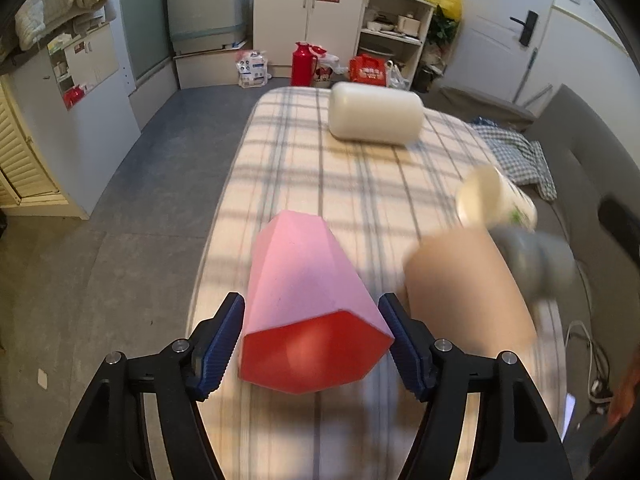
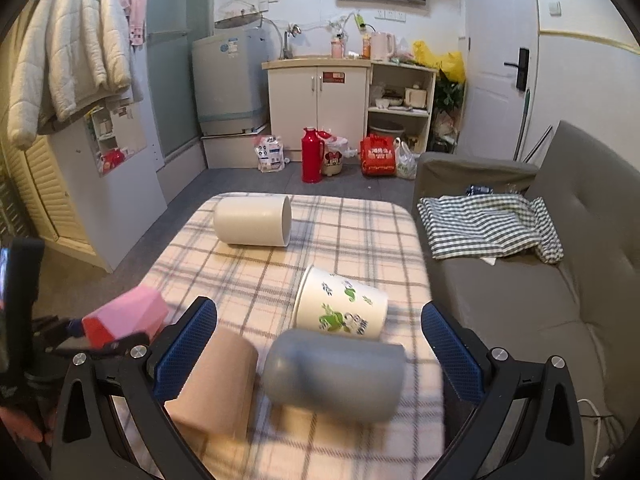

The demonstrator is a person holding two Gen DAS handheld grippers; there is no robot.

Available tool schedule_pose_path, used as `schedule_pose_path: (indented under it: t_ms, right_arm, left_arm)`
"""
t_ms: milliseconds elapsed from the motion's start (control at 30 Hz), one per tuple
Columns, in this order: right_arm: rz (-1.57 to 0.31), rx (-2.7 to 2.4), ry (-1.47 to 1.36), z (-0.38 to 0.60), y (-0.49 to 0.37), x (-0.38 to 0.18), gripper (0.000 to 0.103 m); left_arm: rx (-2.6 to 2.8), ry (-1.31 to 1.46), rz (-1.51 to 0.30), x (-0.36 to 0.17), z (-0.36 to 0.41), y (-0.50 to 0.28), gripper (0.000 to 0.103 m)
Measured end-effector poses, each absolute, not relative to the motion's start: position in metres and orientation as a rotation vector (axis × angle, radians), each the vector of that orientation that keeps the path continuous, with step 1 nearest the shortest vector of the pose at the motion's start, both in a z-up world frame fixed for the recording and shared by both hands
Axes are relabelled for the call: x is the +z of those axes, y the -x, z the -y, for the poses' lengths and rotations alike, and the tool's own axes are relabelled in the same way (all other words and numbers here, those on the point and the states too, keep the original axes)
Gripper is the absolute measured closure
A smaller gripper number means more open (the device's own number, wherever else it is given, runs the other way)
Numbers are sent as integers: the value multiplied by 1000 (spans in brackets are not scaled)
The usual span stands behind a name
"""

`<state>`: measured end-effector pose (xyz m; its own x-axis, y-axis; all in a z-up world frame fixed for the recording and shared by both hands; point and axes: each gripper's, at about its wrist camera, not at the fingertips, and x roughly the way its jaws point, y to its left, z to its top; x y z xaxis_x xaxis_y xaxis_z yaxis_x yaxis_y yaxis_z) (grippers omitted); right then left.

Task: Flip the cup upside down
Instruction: 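Lift the pink cup with the right gripper and swing it upward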

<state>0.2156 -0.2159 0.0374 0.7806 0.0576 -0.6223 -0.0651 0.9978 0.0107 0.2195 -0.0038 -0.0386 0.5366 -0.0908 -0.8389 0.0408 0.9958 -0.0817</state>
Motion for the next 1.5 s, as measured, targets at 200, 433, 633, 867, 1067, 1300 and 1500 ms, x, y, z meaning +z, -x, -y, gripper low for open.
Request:
schedule_pose_path:
  t_ms: [200,433,633,867,1067,1300,1500]
  right_arm:
    - [-671,67,28,219,-160,50,0]
    - [-743,60,15,227,-104,34,0]
    - [-792,33,-9,243,-73,20,0]
    - [-813,17,-16,249,-68,18,0]
    - [-840,22,-18,243,-74,12,0]
    - [-858,27,-24,239,-75,12,0]
    - [-875,11,-25,234,-71,16,0]
  left_arm:
    - [-116,27,-973,-27,25,-140,33]
    - [-229,33,-1028,-43,67,-84,33]
    - [-273,-2,-1008,-46,94,-74,33]
    - [-280,4,-981,-48,96,-81,33]
    - [-306,7,-1000,-54,95,-79,32]
    - [-352,45,-982,-45,89,-74,19]
    - [-365,-4,-936,-33,86,-58,19]
